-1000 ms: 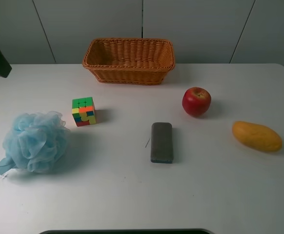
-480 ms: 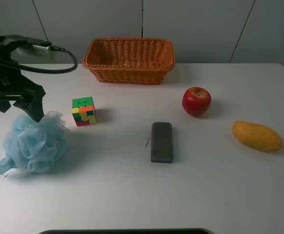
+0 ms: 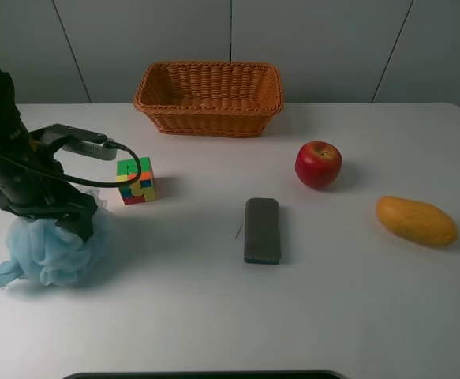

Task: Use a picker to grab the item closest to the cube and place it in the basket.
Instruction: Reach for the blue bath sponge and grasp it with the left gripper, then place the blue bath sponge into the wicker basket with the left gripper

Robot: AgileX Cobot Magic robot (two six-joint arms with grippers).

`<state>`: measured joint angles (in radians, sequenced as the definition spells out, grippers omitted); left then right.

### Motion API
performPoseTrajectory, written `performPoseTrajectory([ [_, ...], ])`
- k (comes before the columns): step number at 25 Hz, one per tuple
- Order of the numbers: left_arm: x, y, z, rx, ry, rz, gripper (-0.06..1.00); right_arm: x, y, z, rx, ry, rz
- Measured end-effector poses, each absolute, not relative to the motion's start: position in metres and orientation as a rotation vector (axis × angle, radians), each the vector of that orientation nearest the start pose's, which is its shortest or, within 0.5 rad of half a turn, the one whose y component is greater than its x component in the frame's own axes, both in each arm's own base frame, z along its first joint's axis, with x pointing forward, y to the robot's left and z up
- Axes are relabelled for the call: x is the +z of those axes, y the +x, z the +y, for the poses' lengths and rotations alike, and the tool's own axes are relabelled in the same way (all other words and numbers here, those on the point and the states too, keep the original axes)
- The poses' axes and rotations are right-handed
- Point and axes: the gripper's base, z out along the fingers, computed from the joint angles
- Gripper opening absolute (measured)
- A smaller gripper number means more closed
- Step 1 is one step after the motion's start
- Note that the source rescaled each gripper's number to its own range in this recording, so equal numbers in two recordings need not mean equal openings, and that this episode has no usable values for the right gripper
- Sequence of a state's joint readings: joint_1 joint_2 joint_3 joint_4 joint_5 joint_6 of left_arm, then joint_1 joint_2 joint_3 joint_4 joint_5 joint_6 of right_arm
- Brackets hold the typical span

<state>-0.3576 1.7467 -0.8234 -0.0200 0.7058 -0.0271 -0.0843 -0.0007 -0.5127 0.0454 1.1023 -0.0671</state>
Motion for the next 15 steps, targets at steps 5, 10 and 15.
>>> performPoseTrajectory([
  [5, 0.113, 0.258, -0.098, -0.023, 0.489, 3.118, 0.98, 0.277, -0.008, 0.004, -0.038, 0.014, 2.072],
  [10, 0.108, 0.258, -0.098, -0.025, 0.479, 3.137, 0.67, 0.277, -0.008, 0.004, -0.038, 0.014, 2.072],
  [15, 0.109, 0.257, -0.1, -0.046, 0.452, 3.142, 0.67, 0.277, -0.008, 0.004, -0.038, 0.014, 2.072],
])
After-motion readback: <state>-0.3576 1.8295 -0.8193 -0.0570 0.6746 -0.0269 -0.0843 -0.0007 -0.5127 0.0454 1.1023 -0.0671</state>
